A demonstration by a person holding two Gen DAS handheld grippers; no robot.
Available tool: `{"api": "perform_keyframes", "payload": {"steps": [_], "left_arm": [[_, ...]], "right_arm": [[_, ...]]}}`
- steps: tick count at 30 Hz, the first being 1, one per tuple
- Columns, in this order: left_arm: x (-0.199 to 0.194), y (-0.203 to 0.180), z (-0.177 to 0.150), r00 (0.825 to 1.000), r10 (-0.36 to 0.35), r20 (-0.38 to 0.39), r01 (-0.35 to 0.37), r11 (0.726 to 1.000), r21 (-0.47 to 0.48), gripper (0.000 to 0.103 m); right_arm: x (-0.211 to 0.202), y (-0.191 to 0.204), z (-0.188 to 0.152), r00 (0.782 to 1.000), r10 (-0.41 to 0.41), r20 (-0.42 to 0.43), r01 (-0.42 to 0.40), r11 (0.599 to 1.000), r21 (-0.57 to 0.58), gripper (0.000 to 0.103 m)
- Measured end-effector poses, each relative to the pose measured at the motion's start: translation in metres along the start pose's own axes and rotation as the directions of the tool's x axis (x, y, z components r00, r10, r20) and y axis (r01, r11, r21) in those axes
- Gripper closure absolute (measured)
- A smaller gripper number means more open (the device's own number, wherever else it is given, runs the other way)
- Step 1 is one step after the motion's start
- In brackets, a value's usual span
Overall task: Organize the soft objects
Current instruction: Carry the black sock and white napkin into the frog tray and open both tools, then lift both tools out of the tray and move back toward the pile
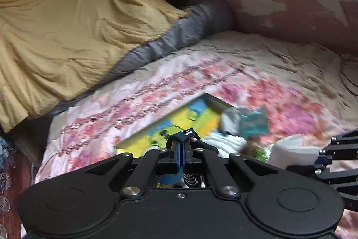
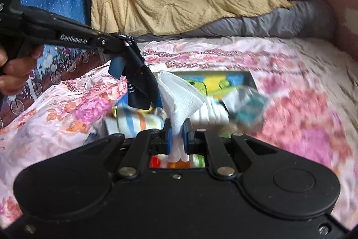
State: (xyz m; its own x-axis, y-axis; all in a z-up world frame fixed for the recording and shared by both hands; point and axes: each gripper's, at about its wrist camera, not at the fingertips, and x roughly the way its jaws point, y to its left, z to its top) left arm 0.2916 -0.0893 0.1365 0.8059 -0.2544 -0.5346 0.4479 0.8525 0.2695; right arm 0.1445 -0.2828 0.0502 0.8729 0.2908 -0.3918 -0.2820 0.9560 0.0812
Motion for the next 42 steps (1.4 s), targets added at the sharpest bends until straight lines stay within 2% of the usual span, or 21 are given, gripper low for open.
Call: {"api": "perform_keyframes", "payload": {"steps": [4, 9, 12, 18, 28, 30, 31, 33, 35, 42], "left_arm": [[0.018, 0.022, -0.004, 0.999, 0.033, -0.002, -0.033, 0.998, -0.053, 0.102], [0.041, 0.039, -0.013, 0.999, 0.033, -0.004, -0.033, 0.994, -0.105, 0.102], [0.056, 0.046, -0.020, 1.000, 0.030, -0.008, -0.031, 0.989, -0.141, 0.102], [0.085, 0.059, -0.039, 0.998, 0.044, -0.042, -0.052, 0.976, -0.210, 0.102], [0.116, 0.066, -0.068, 0.993, 0.011, -0.119, -0.045, 0.957, -0.287, 0.099], [0.118, 0.068, -0.070, 0.991, -0.001, -0.130, -0.040, 0.950, -0.309, 0.096], [0.119, 0.069, -0.071, 0.991, -0.006, -0.135, -0.038, 0.947, -0.320, 0.090], [0.119, 0.071, -0.072, 0.990, -0.008, -0.138, -0.039, 0.941, -0.335, 0.087], [0.117, 0.072, -0.073, 0.990, -0.006, -0.138, -0.042, 0.939, -0.342, 0.086], [0.105, 0.075, -0.069, 0.992, 0.006, -0.130, -0.054, 0.928, -0.369, 0.076]], "right_arm": [[0.039, 0.007, 0.033, 1.000, 0.012, -0.029, -0.013, 1.000, -0.020, 0.098], [0.089, 0.008, 0.057, 0.993, 0.046, -0.113, -0.041, 0.998, 0.044, 0.099], [0.115, 0.010, 0.065, 0.985, 0.038, -0.167, -0.025, 0.997, 0.078, 0.099], [0.152, -0.001, 0.062, 0.971, 0.054, -0.233, -0.013, 0.985, 0.175, 0.099], [0.186, 0.013, 0.048, 0.957, 0.018, -0.288, 0.027, 0.988, 0.153, 0.096], [0.195, 0.015, 0.049, 0.957, 0.003, -0.291, 0.043, 0.987, 0.154, 0.093], [0.196, 0.015, 0.049, 0.956, -0.002, -0.293, 0.048, 0.988, 0.150, 0.091], [0.195, 0.013, 0.051, 0.957, -0.011, -0.291, 0.055, 0.988, 0.145, 0.084], [0.194, 0.011, 0.053, 0.960, -0.027, -0.278, 0.069, 0.987, 0.143, 0.069], [0.178, 0.008, 0.063, 0.968, -0.035, -0.247, 0.074, 0.986, 0.151, 0.058]]}}
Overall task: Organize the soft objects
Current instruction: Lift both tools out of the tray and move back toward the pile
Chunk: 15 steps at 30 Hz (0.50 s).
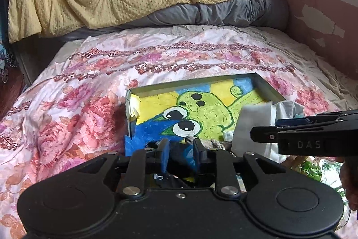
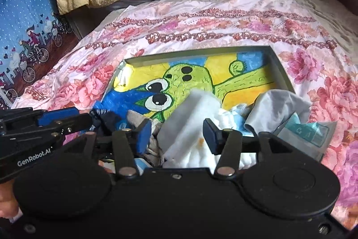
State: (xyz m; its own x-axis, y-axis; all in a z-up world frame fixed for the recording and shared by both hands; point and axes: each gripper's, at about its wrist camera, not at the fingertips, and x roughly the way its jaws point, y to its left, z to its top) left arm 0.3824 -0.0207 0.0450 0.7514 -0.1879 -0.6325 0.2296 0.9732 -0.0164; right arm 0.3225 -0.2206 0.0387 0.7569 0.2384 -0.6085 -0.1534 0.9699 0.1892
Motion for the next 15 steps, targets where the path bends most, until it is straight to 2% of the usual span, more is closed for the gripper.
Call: {"api": "perform_keyframes", "payload": {"steps": [3, 5, 7, 13, 15], "left_arm": [[-0.010, 0.000, 0.002, 1.000, -0.001, 0.017, 0.002, 1.000, -0.020, 0.070], [-0.018, 0.001, 0.001, 0.999, -0.010, 0.037, 0.011, 0.999, -0.033, 0.060], [-0.030, 0.002, 0.001, 0.997, -0.014, 0.069, 0.017, 0.999, -0.038, 0.045], [-0.070, 0.004, 0.002, 0.989, -0.028, 0.147, 0.039, 0.997, -0.068, 0.026], [-0.086, 0.005, 0.002, 0.984, -0.025, 0.175, 0.041, 0.996, -0.084, 0.024]], "right_arm": [[-0.013, -0.003, 0.002, 1.000, -0.002, 0.021, 0.002, 1.000, 0.012, 0.048], [-0.024, -0.005, 0.004, 0.999, 0.004, 0.039, -0.005, 1.000, 0.016, 0.041], [-0.035, -0.005, 0.005, 0.998, 0.012, 0.057, -0.013, 1.000, 0.013, 0.037], [-0.085, -0.007, 0.006, 0.990, 0.034, 0.134, -0.034, 0.999, -0.003, 0.023], [-0.102, -0.008, 0.005, 0.986, 0.047, 0.162, -0.047, 0.999, 0.001, 0.018]]}}
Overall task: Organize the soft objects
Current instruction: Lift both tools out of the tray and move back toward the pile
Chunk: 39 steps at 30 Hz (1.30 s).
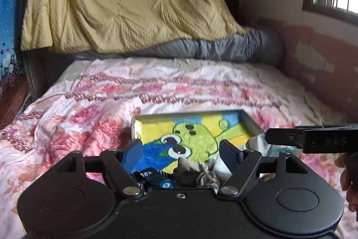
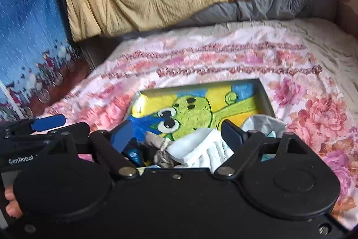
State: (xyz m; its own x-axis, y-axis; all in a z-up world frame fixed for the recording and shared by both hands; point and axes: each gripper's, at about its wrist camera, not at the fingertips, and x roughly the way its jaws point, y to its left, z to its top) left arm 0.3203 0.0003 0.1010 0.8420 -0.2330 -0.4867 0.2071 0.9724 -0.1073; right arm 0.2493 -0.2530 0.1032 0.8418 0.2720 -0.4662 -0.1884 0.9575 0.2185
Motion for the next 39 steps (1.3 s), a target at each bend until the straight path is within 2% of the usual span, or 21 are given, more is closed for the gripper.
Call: {"api": "perform_keyframes", "payload": {"steps": [3, 6, 15, 19, 23, 28, 35, 39], "left_arm": [[-0.024, -0.001, 0.001, 0.999, 0.000, 0.035, 0.001, 1.000, -0.017, 0.016], [-0.050, -0.005, -0.002, 0.997, -0.003, 0.079, 0.005, 1.000, -0.017, 0.006], [-0.119, -0.028, -0.021, 0.986, -0.044, 0.162, 0.043, 0.999, 0.014, 0.002], [-0.148, -0.034, -0.031, 0.979, -0.058, 0.196, 0.056, 0.998, 0.015, 0.001], [-0.175, -0.040, -0.044, 0.972, -0.063, 0.224, 0.062, 0.998, 0.011, 0.001], [-0.197, -0.043, -0.062, 0.973, -0.056, 0.224, 0.056, 0.998, 0.006, 0.001], [-0.218, -0.046, -0.080, 0.971, -0.046, 0.236, 0.045, 0.999, 0.009, 0.001], [-0.222, -0.047, -0.090, 0.975, 0.002, 0.224, 0.002, 1.000, -0.020, 0.001]], "right_arm": [[-0.027, 0.001, 0.000, 0.999, 0.023, 0.042, -0.023, 1.000, 0.008, 0.009], [-0.053, 0.007, -0.005, 0.995, 0.044, 0.091, -0.044, 0.999, -0.005, 0.005], [-0.129, 0.021, -0.028, 0.979, 0.053, 0.199, -0.040, 0.997, -0.070, 0.001], [-0.154, 0.021, -0.037, 0.973, 0.065, 0.221, -0.049, 0.996, -0.080, 0.001], [-0.175, 0.023, -0.050, 0.976, 0.075, 0.205, -0.061, 0.995, -0.075, 0.000], [-0.187, 0.026, -0.064, 0.974, 0.084, 0.209, -0.068, 0.994, -0.085, 0.000], [-0.196, 0.024, -0.065, 0.973, 0.089, 0.212, -0.074, 0.994, -0.077, 0.000], [-0.199, 0.028, -0.074, 0.969, 0.078, 0.233, -0.061, 0.995, -0.078, 0.000]]}}
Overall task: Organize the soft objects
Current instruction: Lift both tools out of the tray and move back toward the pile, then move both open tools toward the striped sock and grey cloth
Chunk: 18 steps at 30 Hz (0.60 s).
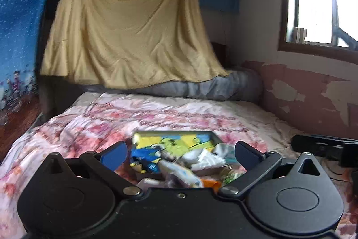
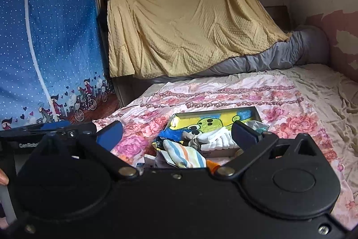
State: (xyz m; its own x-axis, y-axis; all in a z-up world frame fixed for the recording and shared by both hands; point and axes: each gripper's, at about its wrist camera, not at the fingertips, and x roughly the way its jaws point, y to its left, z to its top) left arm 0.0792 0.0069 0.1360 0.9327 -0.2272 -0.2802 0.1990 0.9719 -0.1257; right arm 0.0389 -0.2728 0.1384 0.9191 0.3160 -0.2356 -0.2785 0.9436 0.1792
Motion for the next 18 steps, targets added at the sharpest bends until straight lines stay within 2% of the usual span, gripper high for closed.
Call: {"api": "perform_keyframes", "payload": {"steps": [10, 14, 18], "left_arm": [[0.000, 0.015, -0.029, 0.996, 0.093, -0.004, -0.093, 0.993, -0.079, 0.001], [0.000, 0.011, -0.039, 0.988, 0.156, 0.021, -0.155, 0.987, -0.033, 0.001], [0.002, 0.009, -0.047, 0.984, 0.176, 0.018, -0.175, 0.984, -0.026, 0.001]], "right_arm": [[0.005, -0.004, -0.027, 0.999, -0.036, 0.018, 0.035, 0.998, 0.043, 0.000], [0.012, -0.005, -0.035, 0.999, -0.044, 0.009, 0.043, 0.998, 0.049, 0.000], [0.018, -0.006, -0.042, 0.998, -0.057, 0.000, 0.057, 0.997, 0.047, 0.000]]}}
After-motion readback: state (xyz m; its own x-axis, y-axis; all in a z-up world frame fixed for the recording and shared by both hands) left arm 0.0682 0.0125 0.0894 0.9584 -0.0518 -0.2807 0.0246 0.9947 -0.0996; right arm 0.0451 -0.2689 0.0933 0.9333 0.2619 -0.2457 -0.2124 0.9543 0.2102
